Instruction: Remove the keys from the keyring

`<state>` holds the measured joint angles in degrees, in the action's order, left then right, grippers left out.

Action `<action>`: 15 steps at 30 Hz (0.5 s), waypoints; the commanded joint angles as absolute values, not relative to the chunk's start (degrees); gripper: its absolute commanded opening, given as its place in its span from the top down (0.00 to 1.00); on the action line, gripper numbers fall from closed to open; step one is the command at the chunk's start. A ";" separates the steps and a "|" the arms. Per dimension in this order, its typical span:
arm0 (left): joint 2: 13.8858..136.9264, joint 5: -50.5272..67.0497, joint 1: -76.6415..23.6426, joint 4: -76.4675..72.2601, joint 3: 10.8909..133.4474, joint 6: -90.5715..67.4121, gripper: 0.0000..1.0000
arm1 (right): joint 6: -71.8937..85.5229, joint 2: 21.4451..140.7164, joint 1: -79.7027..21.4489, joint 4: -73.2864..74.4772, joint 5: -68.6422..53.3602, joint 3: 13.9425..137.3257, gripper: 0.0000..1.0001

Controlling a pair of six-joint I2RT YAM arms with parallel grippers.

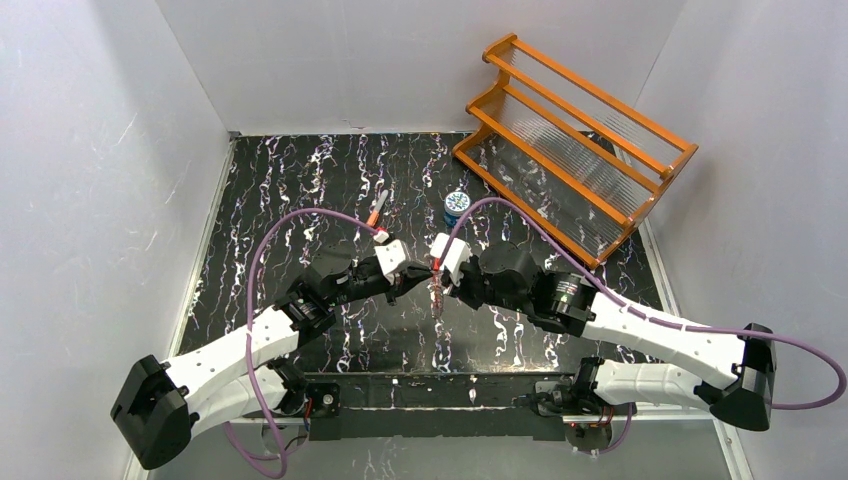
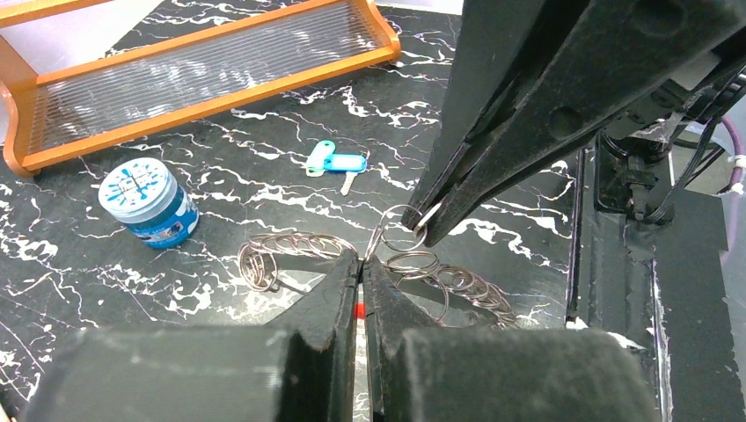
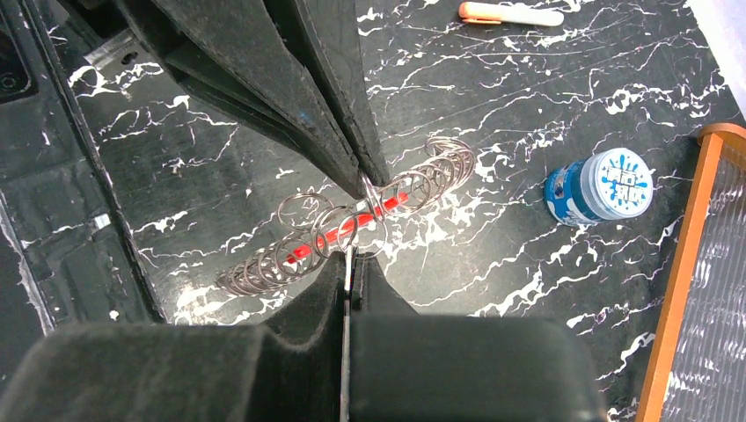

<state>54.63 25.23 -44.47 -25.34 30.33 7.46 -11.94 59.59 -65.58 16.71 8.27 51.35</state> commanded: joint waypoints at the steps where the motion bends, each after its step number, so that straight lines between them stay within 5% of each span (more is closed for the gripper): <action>1: 53.01 19.23 -43.95 -26.05 30.48 8.70 1.00 | -10.99 58.87 -65.71 19.36 4.85 54.57 0.99; 15: 52.62 18.84 -44.32 -20.50 31.60 14.21 1.00 | -16.53 59.59 -65.65 21.71 5.17 57.27 0.99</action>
<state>53.71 24.40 -45.06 -23.53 30.37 10.66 -14.00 59.81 -65.32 19.51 7.20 53.76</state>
